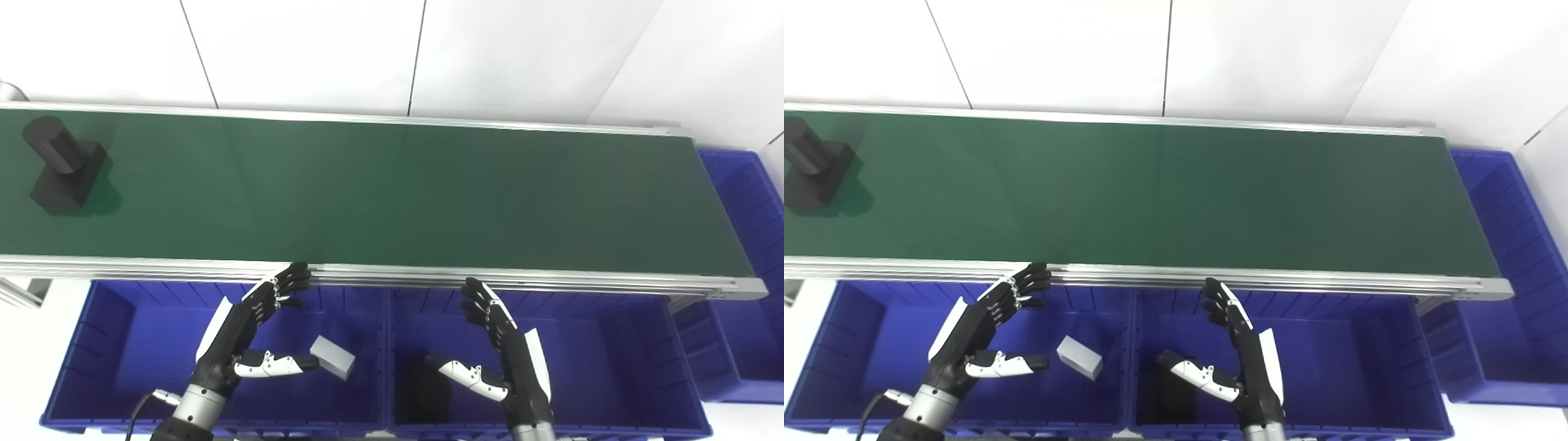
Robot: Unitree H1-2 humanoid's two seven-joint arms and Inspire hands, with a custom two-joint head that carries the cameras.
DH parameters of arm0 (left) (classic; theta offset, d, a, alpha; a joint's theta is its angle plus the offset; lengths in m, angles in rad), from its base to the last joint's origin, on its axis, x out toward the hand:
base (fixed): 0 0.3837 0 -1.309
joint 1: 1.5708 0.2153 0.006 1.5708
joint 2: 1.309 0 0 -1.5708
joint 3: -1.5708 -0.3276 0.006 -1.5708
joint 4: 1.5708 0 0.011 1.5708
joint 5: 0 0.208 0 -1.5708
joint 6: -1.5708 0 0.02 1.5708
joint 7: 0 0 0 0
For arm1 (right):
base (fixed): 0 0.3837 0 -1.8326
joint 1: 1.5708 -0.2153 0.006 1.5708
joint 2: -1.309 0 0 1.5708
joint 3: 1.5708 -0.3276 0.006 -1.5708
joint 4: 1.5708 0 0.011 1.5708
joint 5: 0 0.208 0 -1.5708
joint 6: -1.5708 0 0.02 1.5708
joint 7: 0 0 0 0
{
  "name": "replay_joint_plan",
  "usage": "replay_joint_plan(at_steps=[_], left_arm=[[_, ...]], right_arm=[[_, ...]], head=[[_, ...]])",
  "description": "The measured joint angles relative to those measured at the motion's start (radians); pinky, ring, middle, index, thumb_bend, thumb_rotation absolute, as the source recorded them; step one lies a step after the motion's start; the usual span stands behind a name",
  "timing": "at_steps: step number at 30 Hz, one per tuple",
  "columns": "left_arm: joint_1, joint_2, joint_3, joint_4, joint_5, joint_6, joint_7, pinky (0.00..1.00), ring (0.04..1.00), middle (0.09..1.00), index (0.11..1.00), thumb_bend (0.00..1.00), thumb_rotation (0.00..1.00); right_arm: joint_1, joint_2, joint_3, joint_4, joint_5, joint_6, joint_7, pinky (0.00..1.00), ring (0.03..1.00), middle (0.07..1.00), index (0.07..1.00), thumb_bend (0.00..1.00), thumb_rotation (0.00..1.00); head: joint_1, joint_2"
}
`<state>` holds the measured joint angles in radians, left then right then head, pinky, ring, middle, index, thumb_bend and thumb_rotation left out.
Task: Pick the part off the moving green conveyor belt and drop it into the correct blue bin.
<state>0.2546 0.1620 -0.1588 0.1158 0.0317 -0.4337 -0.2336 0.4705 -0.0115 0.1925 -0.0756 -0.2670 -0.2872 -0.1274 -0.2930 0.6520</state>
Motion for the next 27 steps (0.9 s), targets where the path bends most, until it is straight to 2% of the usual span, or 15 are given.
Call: replay_joint_plan(at_steps=[10,12,13,14,16,17,18,20,22,24,27], left_arm=[[0.0,-0.001,-0.003,0.001,0.0,0.0,0.0,0.71,0.805,0.837,0.846,1.0,0.32],[-0.001,-0.001,-0.007,0.002,0.0,0.0,0.0,0.69,0.797,0.83,0.837,0.99,0.31],[-0.002,-0.001,-0.01,0.003,0.0,0.0,0.0,0.68,0.791,0.824,0.831,1.0,0.31],[-0.002,-0.002,-0.013,0.004,0.001,0.0,0.001,0.68,0.787,0.819,0.826,1.0,0.31],[-0.002,-0.006,-0.024,0.005,0.003,0.0,0.009,0.66,0.772,0.806,0.814,1.0,0.32],[-0.002,-0.01,-0.029,0.005,0.005,0.0,0.017,0.66,0.768,0.802,0.81,1.0,0.32],[-0.002,-0.013,-0.033,0.005,0.009,0.0,0.023,0.66,0.764,0.802,0.805,1.0,0.32],[-0.002,-0.022,-0.043,0.006,0.021,0.0,0.037,0.66,0.759,0.8,0.794,1.0,0.31],[-0.003,-0.028,-0.056,0.011,0.023,0.0,0.042,0.65,0.748,0.791,0.783,1.0,0.31],[-0.003,-0.029,-0.067,0.02,0.028,0.0,0.054,0.65,0.742,0.786,0.777,1.0,0.31],[-0.007,-0.027,-0.09,0.04,0.048,-0.001,0.088,0.64,0.732,0.783,0.77,1.0,0.32]], right_arm=[[0.0,-0.001,-0.001,0.001,0.002,0.0,0.0,0.8,0.82,0.856,0.886,0.72,0.34],[0.0,-0.001,-0.002,0.003,0.002,0.0,0.0,0.78,0.814,0.855,0.882,0.72,0.35],[0.0,-0.002,-0.003,0.005,0.002,0.0,0.0,0.79,0.818,0.858,0.883,0.71,0.35],[0.0,-0.004,-0.005,0.007,0.001,0.0,0.0,0.8,0.822,0.861,0.884,0.71,0.35],[0.0,-0.013,-0.011,0.012,0.005,-0.006,0.0,0.81,0.827,0.859,0.886,0.7,0.33],[0.001,-0.017,-0.014,0.014,0.01,-0.013,0.0,0.82,0.828,0.858,0.887,0.7,0.33],[0.001,-0.023,-0.018,0.017,0.017,-0.025,0.0,0.82,0.831,0.859,0.892,0.69,0.32],[0.002,-0.034,-0.024,0.022,0.04,-0.05,0.001,0.82,0.832,0.863,0.901,0.67,0.32],[0.003,-0.042,-0.031,0.029,0.055,-0.067,0.002,0.82,0.841,0.87,0.909,0.66,0.32],[0.004,-0.047,-0.037,0.039,0.067,-0.08,0.002,0.82,0.848,0.876,0.916,0.65,0.31],[0.007,-0.056,-0.042,0.044,0.093,-0.084,0.011,0.87,0.88,0.902,0.94,0.6,0.28]], head=[[0.014,-0.006],[0.081,-0.023],[0.09,-0.025],[0.148,-0.04],[0.158,-0.041],[0.216,-0.051],[0.216,-0.051],[0.314,-0.086],[0.321,-0.089],[0.373,-0.12],[0.396,-0.136]])
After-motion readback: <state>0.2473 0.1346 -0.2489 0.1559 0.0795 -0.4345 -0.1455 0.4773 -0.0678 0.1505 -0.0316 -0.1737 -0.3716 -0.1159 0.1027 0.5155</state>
